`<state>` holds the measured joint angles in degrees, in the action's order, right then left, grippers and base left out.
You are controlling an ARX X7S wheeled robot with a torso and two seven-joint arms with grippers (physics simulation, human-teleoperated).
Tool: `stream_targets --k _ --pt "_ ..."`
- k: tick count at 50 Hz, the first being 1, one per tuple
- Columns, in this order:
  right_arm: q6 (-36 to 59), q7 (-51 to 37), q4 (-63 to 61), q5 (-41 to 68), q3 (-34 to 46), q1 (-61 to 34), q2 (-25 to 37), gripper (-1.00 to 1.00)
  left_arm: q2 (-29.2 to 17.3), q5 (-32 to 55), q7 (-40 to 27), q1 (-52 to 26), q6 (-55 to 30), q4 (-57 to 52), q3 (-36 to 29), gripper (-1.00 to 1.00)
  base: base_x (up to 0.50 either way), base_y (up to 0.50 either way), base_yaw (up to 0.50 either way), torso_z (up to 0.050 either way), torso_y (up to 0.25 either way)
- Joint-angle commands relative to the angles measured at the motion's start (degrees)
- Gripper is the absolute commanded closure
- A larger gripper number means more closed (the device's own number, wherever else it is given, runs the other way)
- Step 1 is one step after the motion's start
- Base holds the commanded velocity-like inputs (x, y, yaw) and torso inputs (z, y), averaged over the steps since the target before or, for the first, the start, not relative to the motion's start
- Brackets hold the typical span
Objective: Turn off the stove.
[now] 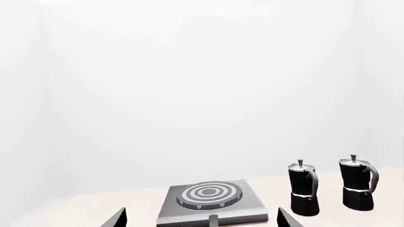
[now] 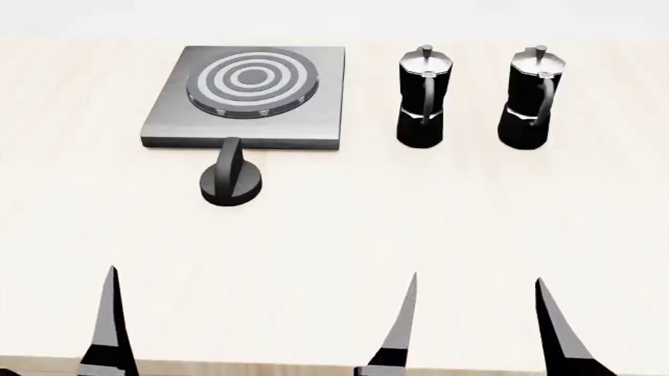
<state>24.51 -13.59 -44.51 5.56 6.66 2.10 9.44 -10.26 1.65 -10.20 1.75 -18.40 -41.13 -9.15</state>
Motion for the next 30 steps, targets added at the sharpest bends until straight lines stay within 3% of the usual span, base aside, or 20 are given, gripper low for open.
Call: stream_targets --k 1,30 --pt "5.37 -1.57 -9.32 1.04 -0.60 -0.48 0.75 -1.00 -0.73 1.29 -0.54 -0.33 -6.12 -10.24 0.46 -1.00 0.00 0.00 0.00 0.000 0.000" --pt "5.47 -3.85 -9.84 3.36 0.00 -0.83 2.70 -1.00 -2.15 3.24 -2.44 -0.99 -6.90 -11.12 -0.05 -1.00 0.00 0.00 0.00 0.000 0.000"
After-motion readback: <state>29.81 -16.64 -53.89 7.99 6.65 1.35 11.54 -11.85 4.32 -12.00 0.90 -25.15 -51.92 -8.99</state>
